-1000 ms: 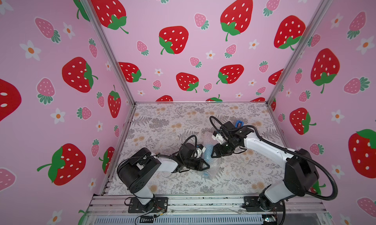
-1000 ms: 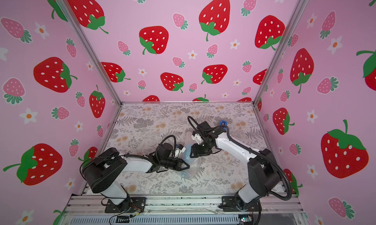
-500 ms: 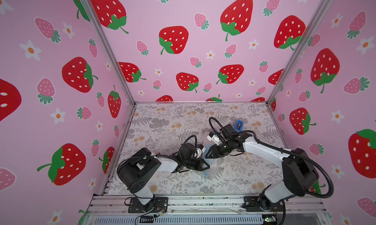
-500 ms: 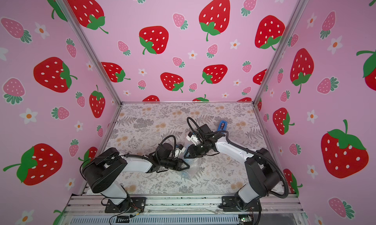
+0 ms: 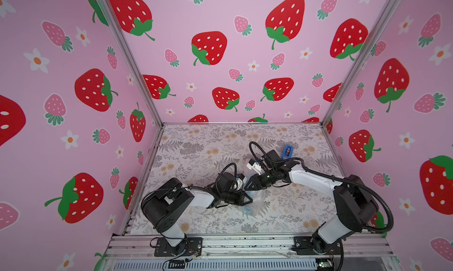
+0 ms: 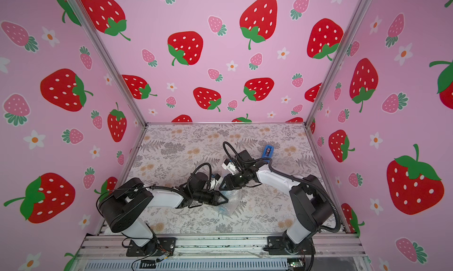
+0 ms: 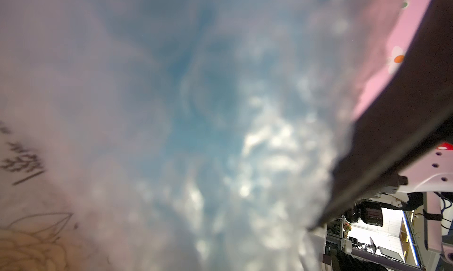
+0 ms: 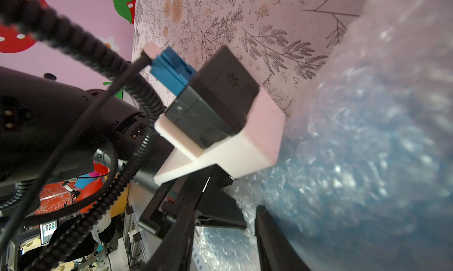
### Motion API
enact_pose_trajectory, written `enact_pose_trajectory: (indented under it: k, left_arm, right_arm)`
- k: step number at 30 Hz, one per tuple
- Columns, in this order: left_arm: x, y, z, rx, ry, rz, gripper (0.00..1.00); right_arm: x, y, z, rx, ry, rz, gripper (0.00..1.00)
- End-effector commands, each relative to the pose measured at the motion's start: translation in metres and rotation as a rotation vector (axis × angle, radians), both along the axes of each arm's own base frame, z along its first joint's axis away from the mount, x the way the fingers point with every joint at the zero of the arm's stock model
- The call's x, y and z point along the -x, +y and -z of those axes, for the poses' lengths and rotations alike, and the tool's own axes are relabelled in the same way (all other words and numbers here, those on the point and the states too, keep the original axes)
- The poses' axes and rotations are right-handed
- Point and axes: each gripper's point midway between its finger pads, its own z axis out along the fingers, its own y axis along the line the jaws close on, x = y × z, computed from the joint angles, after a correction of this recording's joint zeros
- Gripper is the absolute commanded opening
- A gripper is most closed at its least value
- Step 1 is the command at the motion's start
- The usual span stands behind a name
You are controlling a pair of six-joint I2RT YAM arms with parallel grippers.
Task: Wrap wine glasses in bubble wrap
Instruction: Stick the tape on the bubble wrap.
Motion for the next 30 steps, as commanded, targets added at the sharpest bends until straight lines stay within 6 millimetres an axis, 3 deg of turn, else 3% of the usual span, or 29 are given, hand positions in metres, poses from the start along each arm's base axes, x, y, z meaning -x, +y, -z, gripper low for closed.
enact_pose_trajectory:
  k: [1,4,15,19,25,30]
  left_arm:
    - [0.003,0.015,0.025,-0.085,0.01,-0.021,0.19]
    - [0.002,0.015,0.026,-0.083,0.014,-0.022,0.19]
    - [0.003,0.015,0.028,-0.085,0.021,-0.026,0.19]
    - [0.003,0.017,0.029,-0.088,0.023,-0.032,0.19]
    - [0.001,0.016,0.028,-0.085,0.021,-0.035,0.19]
    - [0.001,0.016,0.03,-0.087,0.024,-0.037,0.19]
  right_arm:
    - [0.002,0.001,-0.018,-0.04,-0.047,-0.018,0.44]
    - [0.008,0.005,-0.024,-0.084,-0.049,-0.042,0.45]
    - [-0.003,0.0,0.013,0.008,-0.042,-0.008,0.45]
    - [-0.003,0.0,-0.001,-0.013,-0.069,-0.013,0.45]
    - [0.012,-0.009,-0.029,-0.077,-0.14,-0.066,0.45]
    - [0.025,-0.019,-0.024,-0.095,-0.144,-0.081,0.45]
